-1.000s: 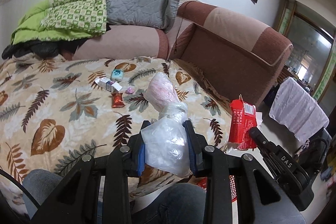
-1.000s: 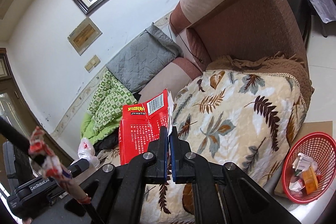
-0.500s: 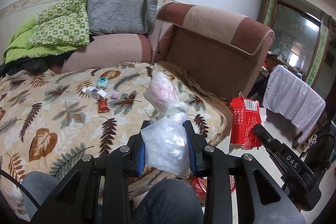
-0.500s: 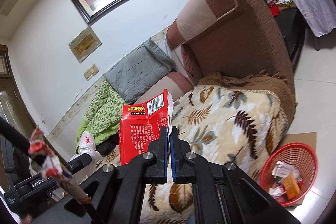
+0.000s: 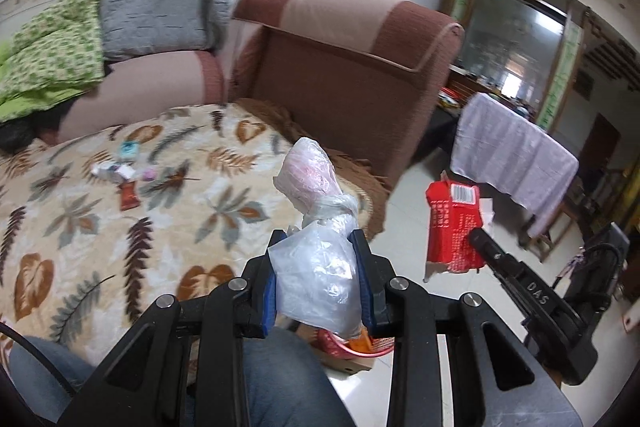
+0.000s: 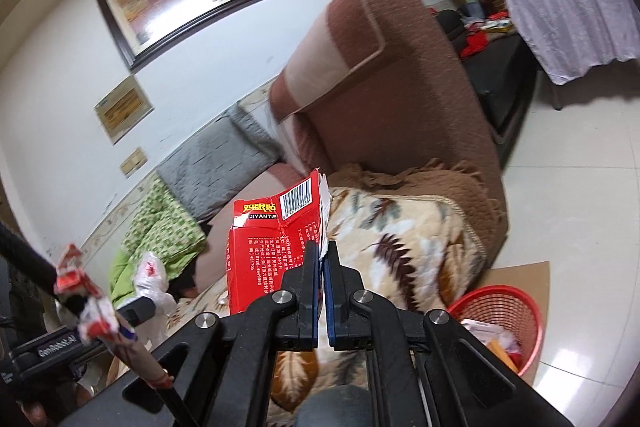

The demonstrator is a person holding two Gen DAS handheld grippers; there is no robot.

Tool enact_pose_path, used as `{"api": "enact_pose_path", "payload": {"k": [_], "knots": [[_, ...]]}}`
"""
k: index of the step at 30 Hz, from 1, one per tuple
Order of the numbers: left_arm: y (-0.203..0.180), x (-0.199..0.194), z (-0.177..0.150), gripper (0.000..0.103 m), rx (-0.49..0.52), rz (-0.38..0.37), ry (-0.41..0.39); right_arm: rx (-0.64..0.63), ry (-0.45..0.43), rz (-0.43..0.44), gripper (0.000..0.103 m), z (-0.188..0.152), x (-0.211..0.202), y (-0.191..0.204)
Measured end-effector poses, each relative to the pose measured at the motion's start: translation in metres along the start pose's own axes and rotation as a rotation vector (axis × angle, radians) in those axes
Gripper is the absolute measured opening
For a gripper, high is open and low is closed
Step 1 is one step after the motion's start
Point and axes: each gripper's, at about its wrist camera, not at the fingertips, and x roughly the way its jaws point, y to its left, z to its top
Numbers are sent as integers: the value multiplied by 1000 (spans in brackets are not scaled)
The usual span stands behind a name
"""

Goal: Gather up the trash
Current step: 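Carry the plastic bag in the left tool while the right tool carries the wrapper to the wastebasket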

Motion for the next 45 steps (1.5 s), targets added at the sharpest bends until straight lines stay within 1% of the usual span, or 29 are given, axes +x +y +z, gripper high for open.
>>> {"api": "enact_pose_path", "payload": {"k": [3, 5, 9, 13, 21, 28, 45], "knots": [[-13, 11, 1, 30, 21, -37, 11, 9, -8, -31, 3, 3, -4, -12], [-21, 21, 0, 30, 40, -40, 25, 21, -11, -53, 3, 5, -6, -23], [-33, 46, -7, 30, 51, -83, 84, 43, -12, -82, 3, 6, -5, -39], [-43, 70, -16, 30, 70, -108, 144, 87, -4, -119, 3, 4, -1, -60], [-61, 107, -28, 30, 114, -150, 225, 145, 21, -181, 3, -2, 8, -90], [-72, 144, -41, 30, 135, -171, 315, 174, 47, -236, 3, -9, 16, -115], [-84, 199, -69, 30, 171, -172, 430, 231, 109, -313, 3, -29, 31, -154]]}}
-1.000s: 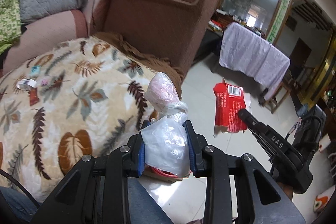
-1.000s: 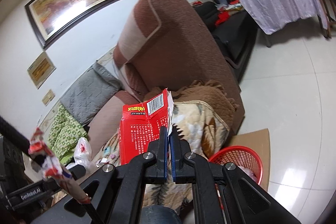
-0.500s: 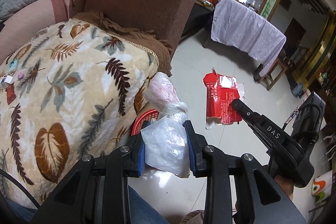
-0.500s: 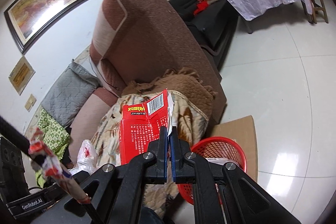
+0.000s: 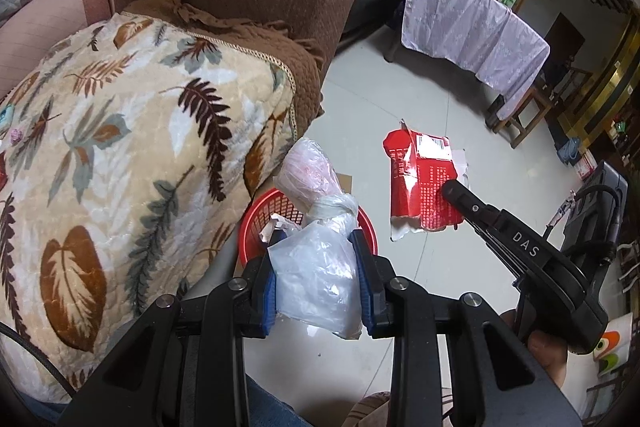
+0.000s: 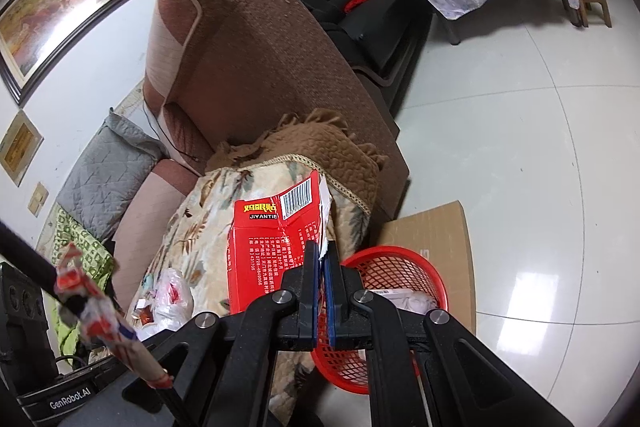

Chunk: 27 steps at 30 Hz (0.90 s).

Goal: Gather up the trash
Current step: 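Carry the plastic bag in the left tool while the right tool carries the wrapper to the wastebasket, then open both tools to drop bag and wrapper into the red wastebasket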

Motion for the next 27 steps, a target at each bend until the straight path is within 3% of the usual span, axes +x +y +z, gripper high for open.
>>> {"api": "enact_pose_path", "payload": {"k": [27], "knots": [[9, 58, -3, 31, -12, -21, 115, 46, 58, -52, 5, -10, 33, -24]]}}
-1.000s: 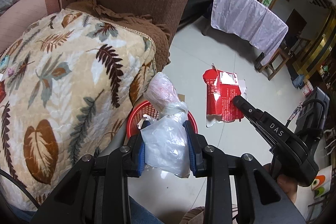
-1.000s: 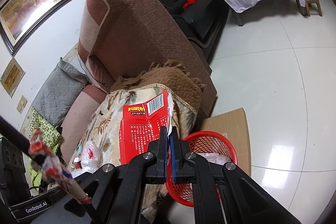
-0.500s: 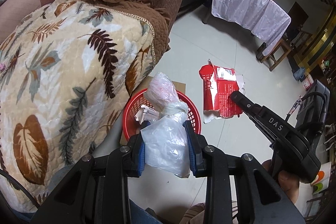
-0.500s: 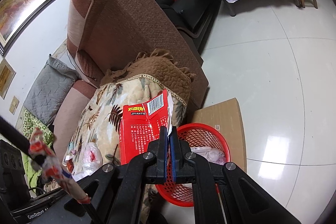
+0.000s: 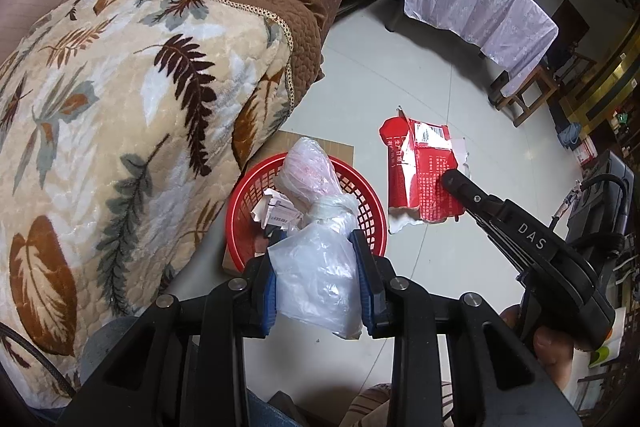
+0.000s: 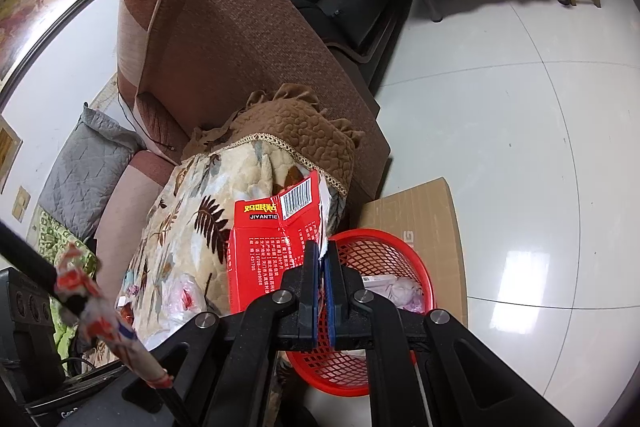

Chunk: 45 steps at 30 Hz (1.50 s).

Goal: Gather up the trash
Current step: 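Open both tools to drop bag and wrapper into the red wastebasket, then move both open tools back toward the red candy packet and white box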

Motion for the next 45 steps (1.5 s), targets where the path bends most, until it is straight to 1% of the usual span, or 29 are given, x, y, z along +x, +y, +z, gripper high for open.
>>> {"api": "enact_pose_path", "payload": {"k": [3, 5, 7, 8, 9, 10, 16, 17, 18, 20, 22, 24, 25, 27, 31, 33, 35, 38, 41, 45], "knots": [[3, 3, 0, 33, -24, -53, 19, 20, 13, 24, 7, 0, 3, -3], [5, 6, 0, 40, -35, -63, 29, 35, 20, 36, 8, 0, 4, -5], [7, 7, -1, 42, -44, -63, 32, 44, 22, 40, 18, 0, 4, -6], [8, 6, -1, 43, -49, -62, 33, 47, 21, 41, 26, -1, 4, -7], [8, 5, -1, 45, -52, -60, 31, 47, 17, 47, 31, 0, 2, -6], [9, 3, -1, 47, -55, -56, 25, 44, 15, 47, 31, 0, 1, -5], [12, -23, -2, 50, -53, -44, -29, 14, 0, 78, 32, 1, -9, 9], [14, -30, -3, 52, -55, -39, -44, 7, -3, 85, 35, 1, -11, 12], [16, -36, -4, 53, -58, -37, -55, -3, -9, 93, 41, 1, -13, 17], [24, -56, -7, 56, -76, -27, -97, -24, -21, 111, 47, 2, -19, 27], [32, -76, -10, 57, -95, -20, -139, -67, -31, 131, 48, 2, -27, 44], [40, -97, -14, 59, -109, -2, -184, -94, -34, 155, 54, 1, -31, 58], [46, -109, -17, 59, -118, 14, -212, -113, -33, 179, 55, 0, -35, 69], [56, -131, -21, 59, -139, 39, -261, -148, -31, 215, 63, -3, -39, 87], [82, -174, -35, 60, -192, 85, -347, -239, -30, 290, 66, -11, -50, 135], [98, -193, -44, 60, -220, 114, -387, -273, -16, 324, 68, -15, -49, 156], [114, -210, -52, 61, -250, 145, -421, -323, 10, 368, 72, -23, -46, 185], [144, -227, -62, 62, -310, 165, -452, -382, 44, 413, 75, -36, -38, 219], [175, -239, -74, 63, -380, 186, -472, -430, 96, 463, 75, -51, -23, 255], [213, -248, -88, 63, -464, 234, -491, -489, 143, 483, 76, -73, -2, 292]]}}
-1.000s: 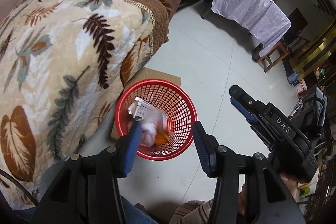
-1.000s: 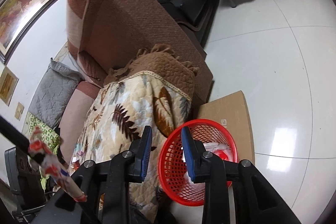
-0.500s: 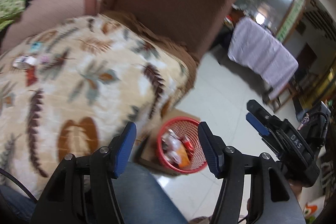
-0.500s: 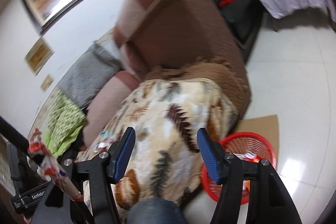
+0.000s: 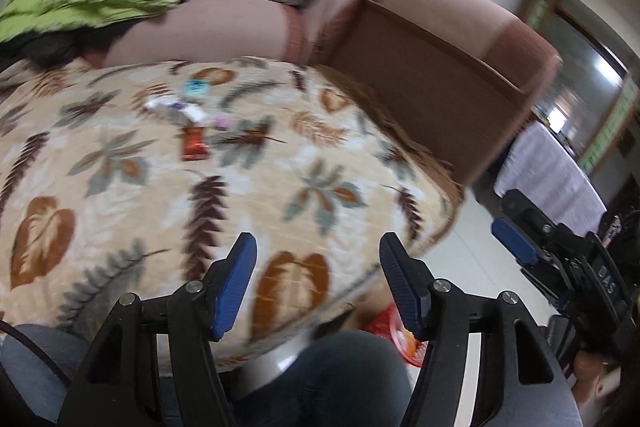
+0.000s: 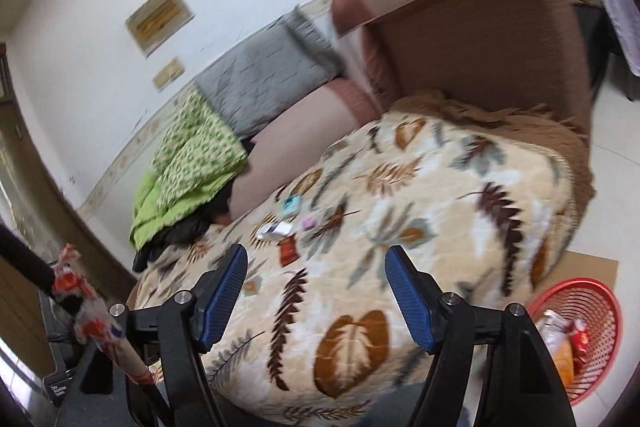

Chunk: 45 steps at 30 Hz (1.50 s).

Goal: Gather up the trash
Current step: 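Move both open tools back toward the red candy packet and white box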

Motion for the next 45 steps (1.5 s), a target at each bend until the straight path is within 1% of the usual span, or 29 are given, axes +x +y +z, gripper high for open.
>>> {"api": "enact_pose_path", "payload": {"k": [3, 6, 10, 14, 16, 17, 19, 21, 22, 24, 26, 28, 29, 31, 33, 34, 35, 39, 40, 41, 43, 45], "knots": [[29, 0, 5, 63, -50, 45, -12, -34, 38, 15, 77, -3, 25, 17], [55, 2, 11, 63, -92, 68, -14, -58, 68, 31, 78, -5, 43, 28], [77, 6, 23, 63, -114, 85, -15, -115, 105, 34, 78, -4, 80, 44], [107, 25, 51, 63, -175, 64, 36, -134, 155, 61, 78, 7, 126, 47], [116, 33, 65, 63, -184, 83, 48, -121, 176, 88, 78, 13, 155, 46], [121, 39, 77, 63, -179, 96, 44, -115, 180, 101, 78, 15, 162, 46], [123, 47, 91, 63, -166, 128, 49, -89, 189, 117, 78, 23, 191, 43], [123, 59, 106, 63, -138, 155, 50, -78, 195, 142, 77, 29, 210, 43], [122, 67, 114, 63, -127, 162, 60, -73, 203, 155, 76, 34, 226, 43], [123, 83, 127, 63, -132, 151, 87, -74, 215, 163, 75, 42, 246, 45], [127, 109, 140, 63, -146, 138, 131, -75, 227, 185, 75, 51, 272, 46], [134, 140, 153, 63, -156, 143, 176, -64, 244, 198, 72, 59, 305, 43], [139, 155, 157, 63, -167, 141, 196, -55, 249, 205, 72, 60, 314, 40], [146, 177, 158, 63, -169, 144, 218, -22, 263, 210, 69, 61, 345, 29], [154, 191, 152, 63, -184, 128, 223, 7, 271, 197, 65, 59, 370, 18], [158, 198, 147, 63, -187, 126, 230, 14, 279, 198, 64, 57, 378, 15], [162, 208, 142, 63, -183, 143, 253, 18, 290, 194, 63, 54, 389, 11], [169, 234, 136, 63, -180, 170, 295, 7, 333, 177, 62, 44, 417, 1], [169, 240, 136, 63, -178, 168, 301, 3, 347, 173, 60, 41, 424, -2], [168, 245, 136, 63, -169, 166, 298, 0, 359, 167, 57, 39, 431, -4], [169, 253, 137, 63, -142, 195, 295, -4, 382, 163, 53, 33, 444, -10], [173, 261, 135, 63, -136, 241, 297, -2, 399, 160, 51, 27, 453, -15]]}}
